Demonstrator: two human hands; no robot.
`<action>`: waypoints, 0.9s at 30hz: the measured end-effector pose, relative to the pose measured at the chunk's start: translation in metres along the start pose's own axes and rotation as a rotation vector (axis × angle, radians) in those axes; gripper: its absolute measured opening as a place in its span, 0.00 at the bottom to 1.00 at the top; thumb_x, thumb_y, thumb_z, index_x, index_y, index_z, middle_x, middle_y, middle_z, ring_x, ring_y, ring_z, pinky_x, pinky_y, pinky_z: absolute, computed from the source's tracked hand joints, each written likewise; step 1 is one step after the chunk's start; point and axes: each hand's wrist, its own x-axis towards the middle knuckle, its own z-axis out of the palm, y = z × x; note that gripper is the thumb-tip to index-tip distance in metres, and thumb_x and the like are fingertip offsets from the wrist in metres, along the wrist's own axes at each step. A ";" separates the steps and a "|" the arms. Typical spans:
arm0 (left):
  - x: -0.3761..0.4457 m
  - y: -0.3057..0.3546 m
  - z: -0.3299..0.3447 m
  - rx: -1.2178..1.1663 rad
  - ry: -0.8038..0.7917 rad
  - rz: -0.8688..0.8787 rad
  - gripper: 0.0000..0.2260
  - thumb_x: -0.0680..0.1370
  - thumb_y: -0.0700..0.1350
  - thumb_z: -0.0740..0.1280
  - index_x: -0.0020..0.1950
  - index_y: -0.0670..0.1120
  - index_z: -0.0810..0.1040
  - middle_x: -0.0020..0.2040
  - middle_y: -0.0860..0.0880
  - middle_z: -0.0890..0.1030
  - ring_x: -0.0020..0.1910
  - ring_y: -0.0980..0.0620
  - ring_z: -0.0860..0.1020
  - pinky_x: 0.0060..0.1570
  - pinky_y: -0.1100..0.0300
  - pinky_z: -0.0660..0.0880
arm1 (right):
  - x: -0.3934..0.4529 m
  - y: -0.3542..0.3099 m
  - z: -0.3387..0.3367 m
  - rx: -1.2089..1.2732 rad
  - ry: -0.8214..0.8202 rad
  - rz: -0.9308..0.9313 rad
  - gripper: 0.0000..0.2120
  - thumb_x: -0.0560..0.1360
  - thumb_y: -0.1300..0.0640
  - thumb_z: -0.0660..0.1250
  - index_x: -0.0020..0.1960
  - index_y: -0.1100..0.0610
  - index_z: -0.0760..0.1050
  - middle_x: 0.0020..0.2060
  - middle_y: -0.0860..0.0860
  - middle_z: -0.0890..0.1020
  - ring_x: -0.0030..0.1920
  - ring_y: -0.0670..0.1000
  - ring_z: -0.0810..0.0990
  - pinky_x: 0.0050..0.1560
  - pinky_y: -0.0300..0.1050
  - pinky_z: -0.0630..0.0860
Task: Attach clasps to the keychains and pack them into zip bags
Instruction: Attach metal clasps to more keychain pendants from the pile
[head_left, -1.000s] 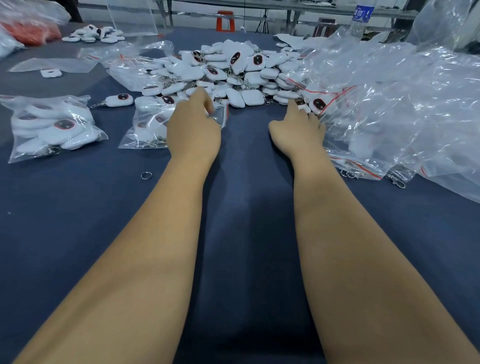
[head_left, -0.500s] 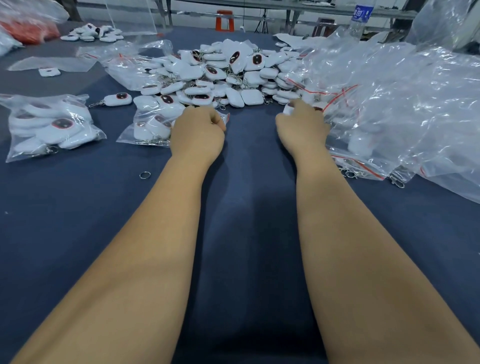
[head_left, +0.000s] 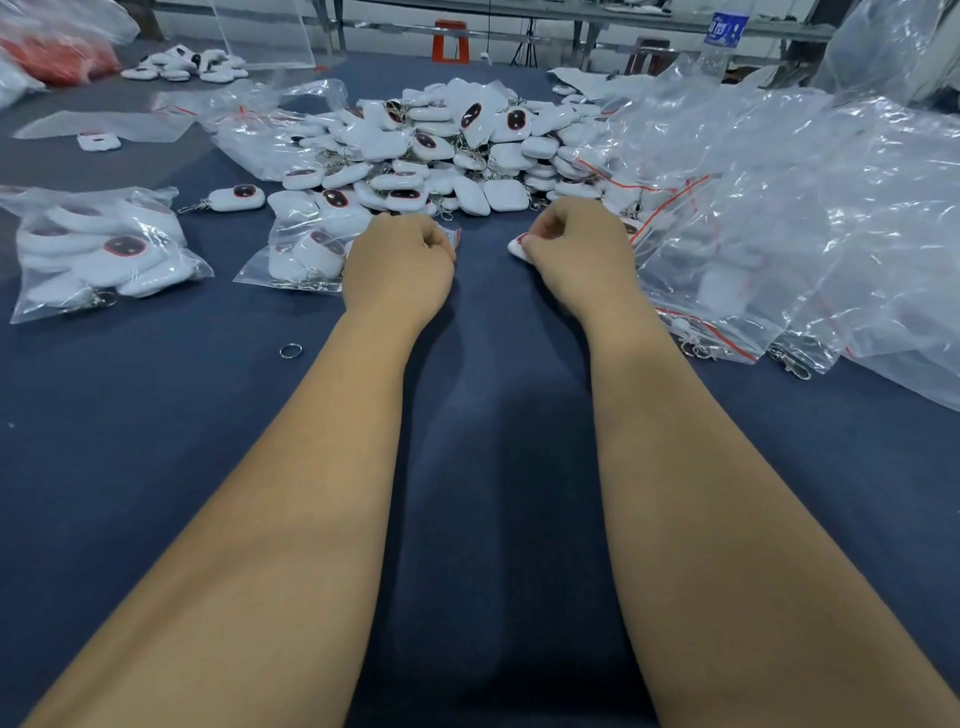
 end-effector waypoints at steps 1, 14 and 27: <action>0.000 0.000 0.000 0.002 -0.001 -0.001 0.12 0.74 0.39 0.58 0.41 0.52 0.78 0.52 0.45 0.81 0.52 0.42 0.77 0.49 0.53 0.74 | -0.001 -0.003 0.001 0.020 -0.018 -0.012 0.09 0.75 0.54 0.67 0.55 0.53 0.78 0.54 0.49 0.80 0.58 0.53 0.76 0.56 0.45 0.72; 0.005 0.001 -0.001 -0.205 0.151 -0.007 0.19 0.74 0.42 0.67 0.65 0.48 0.79 0.55 0.48 0.80 0.52 0.49 0.79 0.48 0.62 0.71 | -0.014 -0.026 0.013 0.232 -0.021 0.038 0.11 0.74 0.52 0.70 0.49 0.54 0.69 0.39 0.45 0.75 0.42 0.49 0.74 0.36 0.39 0.67; -0.003 0.006 0.016 0.418 -0.124 0.244 0.16 0.80 0.46 0.60 0.64 0.40 0.74 0.65 0.37 0.66 0.66 0.38 0.63 0.62 0.48 0.66 | -0.009 -0.028 0.026 1.014 -0.092 0.181 0.08 0.75 0.72 0.65 0.52 0.64 0.77 0.43 0.58 0.81 0.41 0.52 0.79 0.39 0.41 0.80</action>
